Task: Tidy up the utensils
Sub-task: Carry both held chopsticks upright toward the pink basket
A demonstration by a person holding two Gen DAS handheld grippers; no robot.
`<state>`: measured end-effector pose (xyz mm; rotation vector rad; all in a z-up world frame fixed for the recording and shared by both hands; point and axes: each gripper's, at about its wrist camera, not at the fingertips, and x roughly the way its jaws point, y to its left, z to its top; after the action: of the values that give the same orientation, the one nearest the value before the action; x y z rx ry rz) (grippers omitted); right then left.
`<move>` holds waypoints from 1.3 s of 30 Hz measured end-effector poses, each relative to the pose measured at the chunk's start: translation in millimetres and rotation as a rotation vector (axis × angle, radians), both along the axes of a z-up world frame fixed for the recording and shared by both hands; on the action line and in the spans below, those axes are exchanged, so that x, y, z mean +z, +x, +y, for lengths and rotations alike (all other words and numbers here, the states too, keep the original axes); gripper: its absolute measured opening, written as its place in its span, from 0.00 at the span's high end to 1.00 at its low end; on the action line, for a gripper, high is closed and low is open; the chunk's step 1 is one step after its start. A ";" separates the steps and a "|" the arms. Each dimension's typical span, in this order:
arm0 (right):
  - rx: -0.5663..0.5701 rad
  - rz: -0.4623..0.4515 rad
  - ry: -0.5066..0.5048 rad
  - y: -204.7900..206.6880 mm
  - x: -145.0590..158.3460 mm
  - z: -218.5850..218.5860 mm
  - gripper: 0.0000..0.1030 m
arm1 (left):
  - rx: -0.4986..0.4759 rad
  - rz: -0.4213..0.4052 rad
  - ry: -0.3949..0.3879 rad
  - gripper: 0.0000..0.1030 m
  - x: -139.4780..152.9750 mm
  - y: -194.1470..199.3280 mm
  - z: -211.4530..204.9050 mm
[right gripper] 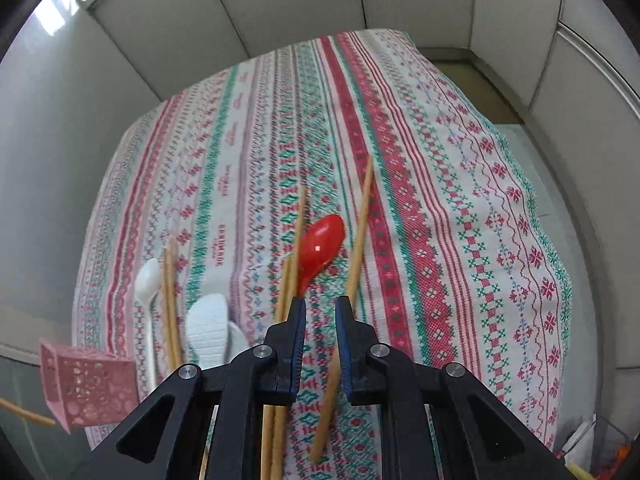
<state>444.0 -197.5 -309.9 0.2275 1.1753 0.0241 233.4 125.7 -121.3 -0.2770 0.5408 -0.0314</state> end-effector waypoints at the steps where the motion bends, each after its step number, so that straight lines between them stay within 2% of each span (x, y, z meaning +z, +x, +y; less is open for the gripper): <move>1: -0.015 0.007 0.001 3.4 -4.9 -3.8 0.85 | -0.003 0.002 0.006 0.95 -0.9 0.7 -2.0; 4: -0.023 0.030 0.028 12.4 -12.9 -7.9 0.85 | -0.013 0.007 0.016 0.95 -3.3 4.2 -6.7; 7: 0.010 0.050 -0.048 17.2 -22.7 3.7 0.85 | -0.012 0.007 0.017 0.95 -3.5 6.6 -8.0; 8: 0.030 0.037 -0.093 16.7 -23.7 8.8 0.90 | -0.012 0.007 0.013 0.95 -3.5 6.9 -7.8; 11: 0.036 0.014 -0.138 11.0 -18.3 13.3 0.93 | -0.008 0.005 0.007 0.95 -2.6 6.6 -5.6; 15: 0.018 -0.115 -0.089 -5.4 20.2 10.5 0.93 | 0.004 -0.007 0.001 0.95 0.5 4.1 0.2; 20: 0.051 -0.296 -0.064 -25.7 77.4 20.2 0.93 | 0.019 -0.020 -0.012 0.95 3.4 1.6 4.8; 28: 0.117 -0.580 0.027 -69.2 156.2 33.2 0.93 | 0.046 -0.046 0.018 0.95 5.1 -3.5 6.0; 33: 0.160 -0.770 0.104 -92.5 176.6 48.8 0.93 | 0.056 -0.062 0.038 0.95 3.5 -3.2 5.3; 39: 0.179 -0.883 0.153 -99.3 176.5 64.0 0.93 | 0.049 -0.072 0.071 0.95 -4.0 2.7 -0.9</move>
<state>344.7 -133.5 -133.4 0.2107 0.3085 0.3396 236.1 124.8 -125.3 -0.2191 0.4623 0.0247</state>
